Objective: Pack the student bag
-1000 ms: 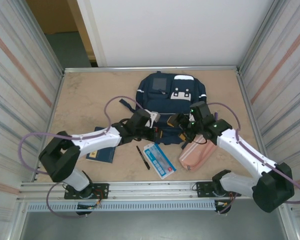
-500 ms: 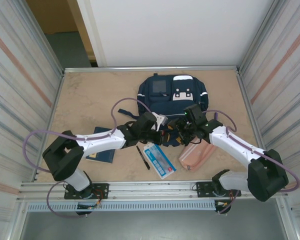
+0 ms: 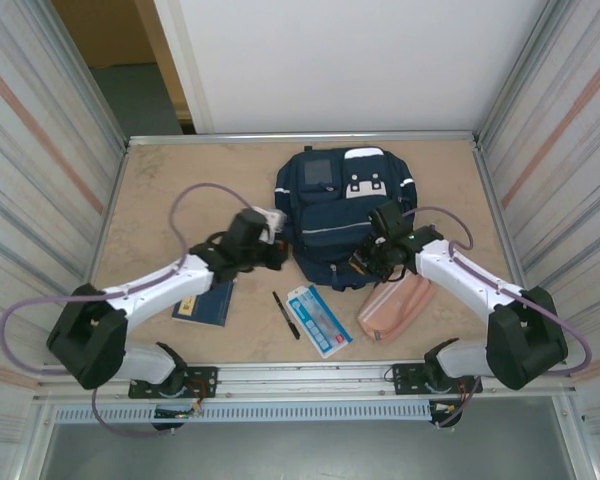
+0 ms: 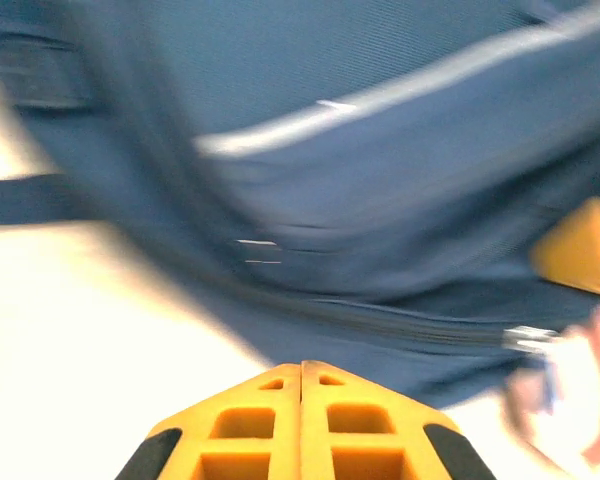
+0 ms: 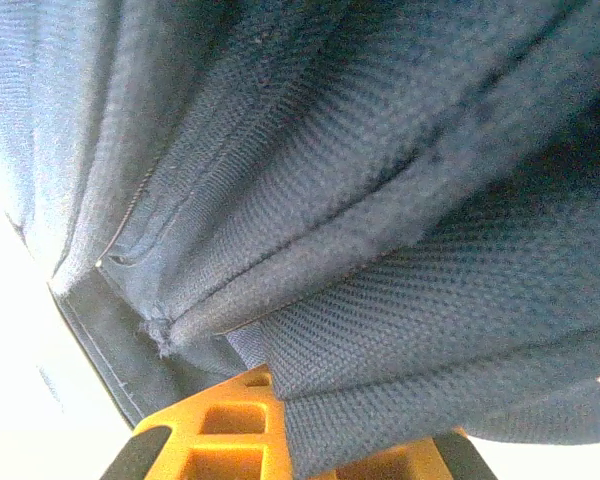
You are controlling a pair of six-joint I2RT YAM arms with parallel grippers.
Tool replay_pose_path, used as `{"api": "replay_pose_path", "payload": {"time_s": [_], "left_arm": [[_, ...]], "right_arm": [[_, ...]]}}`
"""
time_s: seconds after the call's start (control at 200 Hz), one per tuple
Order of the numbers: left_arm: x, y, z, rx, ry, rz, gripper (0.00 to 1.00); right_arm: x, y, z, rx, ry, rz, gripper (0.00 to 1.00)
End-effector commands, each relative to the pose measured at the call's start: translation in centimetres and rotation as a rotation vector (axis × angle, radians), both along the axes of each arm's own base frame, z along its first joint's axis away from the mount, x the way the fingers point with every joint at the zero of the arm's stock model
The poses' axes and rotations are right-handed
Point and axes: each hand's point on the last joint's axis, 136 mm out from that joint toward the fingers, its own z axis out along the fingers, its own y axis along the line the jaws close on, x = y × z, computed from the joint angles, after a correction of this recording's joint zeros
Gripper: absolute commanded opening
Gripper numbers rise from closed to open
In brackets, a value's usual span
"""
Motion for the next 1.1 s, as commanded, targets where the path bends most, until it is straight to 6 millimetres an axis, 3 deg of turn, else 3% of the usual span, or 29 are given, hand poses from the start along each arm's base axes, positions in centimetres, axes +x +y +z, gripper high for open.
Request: {"api": "replay_pose_path", "payload": {"time_s": [0.0,0.08,0.195,0.291,0.426,0.651,0.862,0.957,1.032,1.092], "left_arm": [[-0.7,2.3,-0.7,0.057,-0.016,-0.023,0.00],[-1.9,0.2,0.4,0.019,-0.045,-0.118,0.00],[-4.9,-4.6,2.4,-0.114,-0.021,-0.274,0.00],[-6.0,-7.2,4.1,-0.215,0.023,-0.274,0.48],[-6.3,-8.6,4.1,-0.120,-0.040,-0.254,0.57],[-5.2,-10.1,0.9,-0.013,0.036,-0.273,0.56],[-3.4,-9.7,-1.6,0.088,0.067,-0.176,0.55],[-3.5,-10.5,-1.6,0.065,0.069,-0.203,0.39],[-3.6,-10.7,-1.5,0.063,0.063,-0.220,0.14],[-3.8,-10.8,-1.2,0.056,0.049,-0.247,0.03]], "right_arm": [[0.9,-1.1,1.1,-0.067,-0.083,0.120,0.00],[1.1,-0.2,1.1,-0.005,-0.076,0.155,0.00],[1.3,1.2,1.1,0.080,-0.063,0.146,0.00],[1.4,2.4,1.6,0.148,-0.063,0.142,0.00],[1.5,3.1,2.2,0.161,-0.079,0.151,0.00],[1.2,4.1,3.1,0.197,-0.078,0.175,0.00],[0.7,4.4,3.6,0.217,-0.078,0.180,0.00],[0.6,4.5,3.6,0.222,-0.073,0.185,0.00],[0.6,4.2,3.5,0.216,-0.075,0.183,0.00],[0.7,3.9,3.3,0.203,-0.079,0.182,0.00]]}}
